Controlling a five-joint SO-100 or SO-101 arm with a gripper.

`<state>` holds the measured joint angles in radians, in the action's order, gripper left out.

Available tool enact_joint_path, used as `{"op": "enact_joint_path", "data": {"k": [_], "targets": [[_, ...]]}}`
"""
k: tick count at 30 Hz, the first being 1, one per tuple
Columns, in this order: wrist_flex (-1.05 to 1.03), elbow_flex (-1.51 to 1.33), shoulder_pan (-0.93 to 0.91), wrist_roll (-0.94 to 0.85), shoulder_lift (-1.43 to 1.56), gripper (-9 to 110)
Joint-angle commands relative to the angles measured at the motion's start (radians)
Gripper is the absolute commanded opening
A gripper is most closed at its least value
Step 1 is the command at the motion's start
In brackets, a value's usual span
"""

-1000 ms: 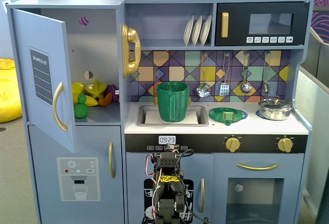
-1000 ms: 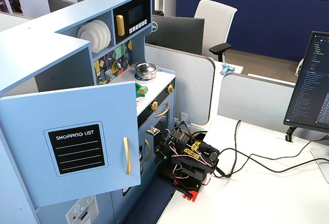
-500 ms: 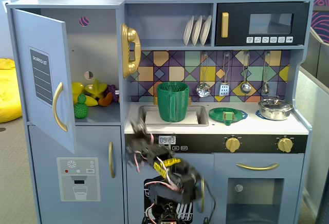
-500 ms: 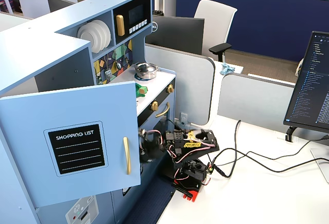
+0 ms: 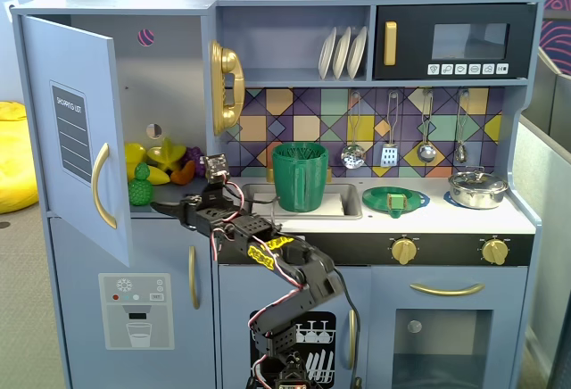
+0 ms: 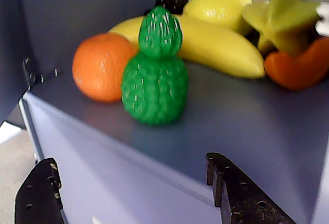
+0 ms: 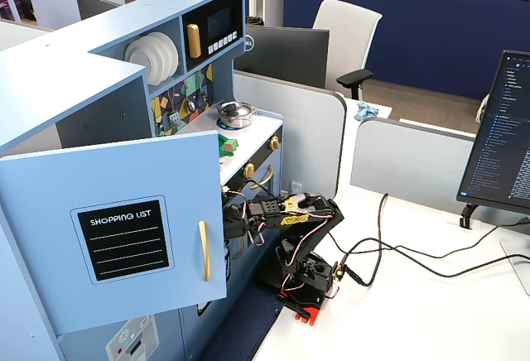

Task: Pick up the green pineapple from the left cabinet and place it in the green recipient

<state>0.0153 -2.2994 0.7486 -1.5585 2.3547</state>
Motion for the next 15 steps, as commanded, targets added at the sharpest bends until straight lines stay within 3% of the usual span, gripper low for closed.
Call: {"op": "enact_joint_path", "data": {"k": [1, 15], "targets": [[0.103, 0.115, -0.052, -0.02, -0.098, 30], [0.215, 0.327, -0.02, -0.043, -0.391, 34]]}}
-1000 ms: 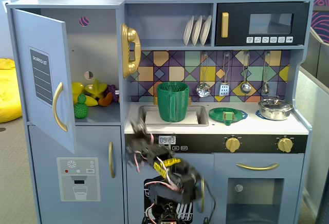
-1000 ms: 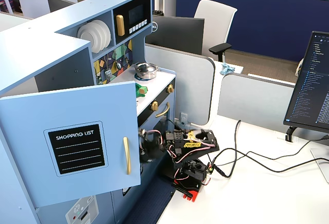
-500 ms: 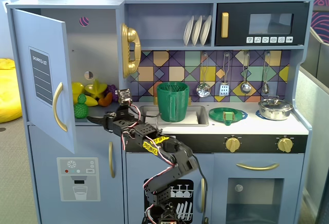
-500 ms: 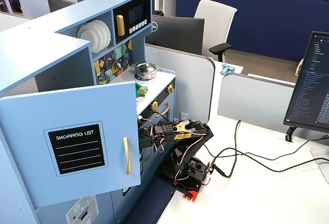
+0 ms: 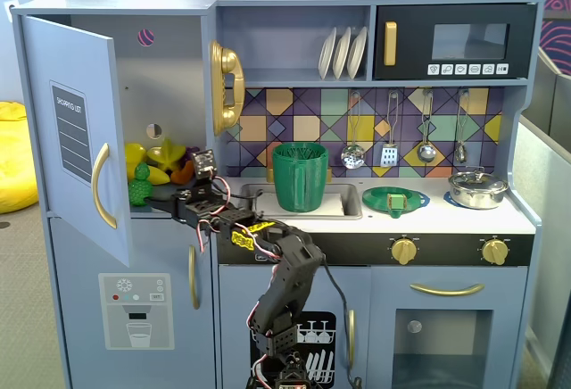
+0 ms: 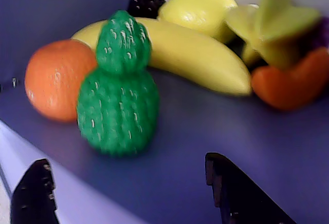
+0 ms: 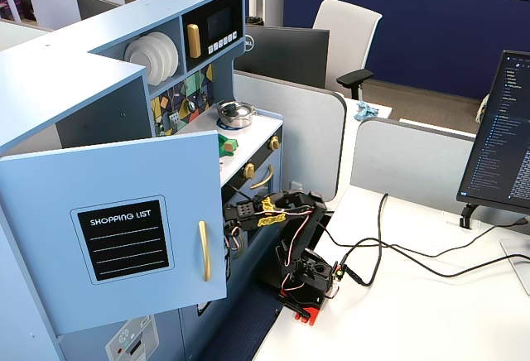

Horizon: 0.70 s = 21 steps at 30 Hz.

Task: Pick up the green pineapple from the left cabinet and place it in the green recipient

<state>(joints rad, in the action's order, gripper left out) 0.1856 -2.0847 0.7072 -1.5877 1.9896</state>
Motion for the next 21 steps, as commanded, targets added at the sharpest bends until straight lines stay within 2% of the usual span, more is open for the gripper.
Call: {"op": "enact_joint_path", "data": {"k": [1, 21], "targets": [[0.051, 0.12, 0.029, -0.017, -0.04, 34], [0.12, 0.365, 0.038, -0.061, -0.339, 35]]}}
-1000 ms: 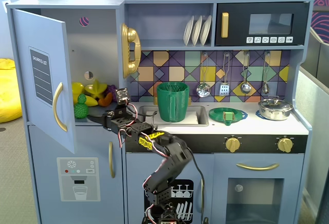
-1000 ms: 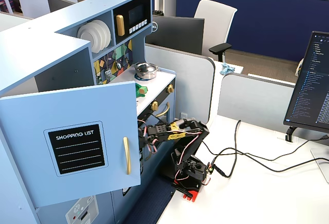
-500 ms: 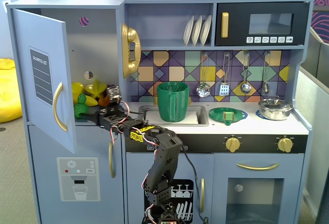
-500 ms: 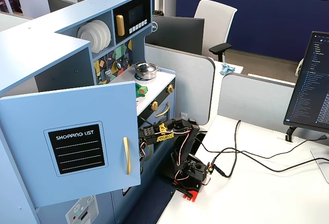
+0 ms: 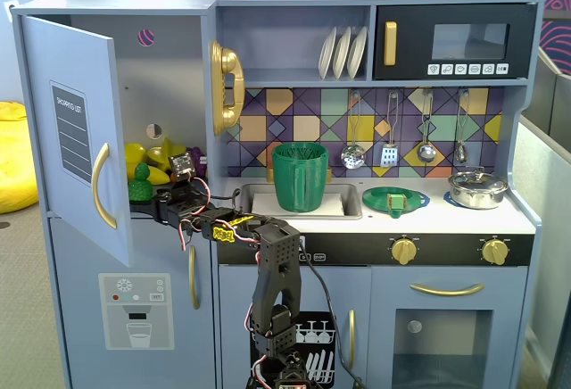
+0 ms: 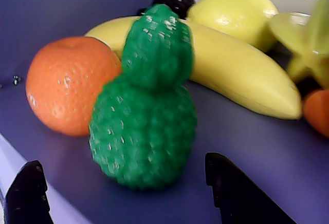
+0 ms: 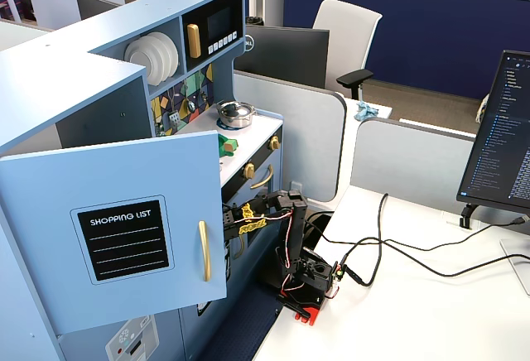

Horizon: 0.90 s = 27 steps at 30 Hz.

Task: Pick up the green pineapple from the left cabinet and place it in the green recipient

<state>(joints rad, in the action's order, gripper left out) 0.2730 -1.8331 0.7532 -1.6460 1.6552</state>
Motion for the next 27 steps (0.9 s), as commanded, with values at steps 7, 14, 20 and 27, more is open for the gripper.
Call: {"op": "enact_joint_path", "data": {"k": [7, 14, 20, 27], "targets": [[0.023, 0.229, -0.014, 0.005, -0.092, 35], [0.015, 0.327, -0.014, 0.028, -0.172, 35], [0.006, 0.37, -0.018, 0.015, -0.221, 30], [-0.037, 0.336, -0.009, -0.037, -0.21, 0]]}}
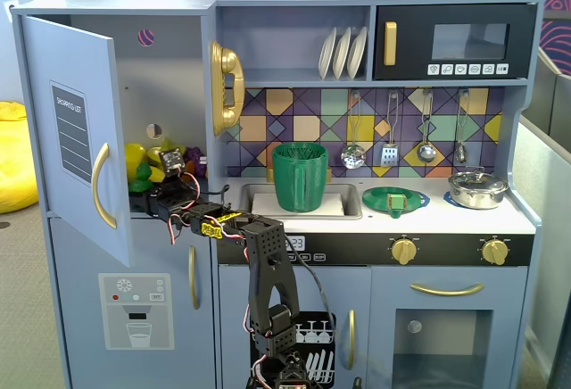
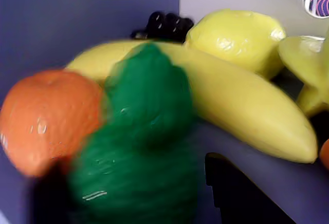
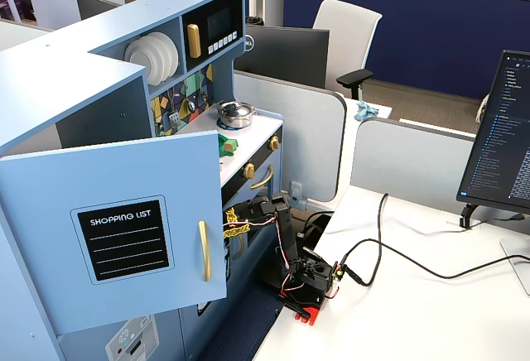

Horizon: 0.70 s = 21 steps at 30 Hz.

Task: Pick up the green pineapple from the left cabinet and place it in the green recipient

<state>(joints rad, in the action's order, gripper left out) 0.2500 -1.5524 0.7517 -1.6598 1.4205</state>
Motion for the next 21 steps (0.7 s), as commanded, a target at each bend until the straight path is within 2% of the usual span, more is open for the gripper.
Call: {"op": "enact_joint_path", "data": {"k": [1, 5, 11, 19, 21], "targets": [[-0.026, 0.055, -0.006, -0.023, 0.031, 0], [-0.046, 0.055, 0.006, -0.083, 0.057, 0], [-0.032, -0.109, 0.046, -0.417, 0.276, 0], [-0.132, -0.436, 0.097, -0.518, 0.822, 0], [-0.227, -0.495, 0.097, -0.518, 0.965, 0]]}}
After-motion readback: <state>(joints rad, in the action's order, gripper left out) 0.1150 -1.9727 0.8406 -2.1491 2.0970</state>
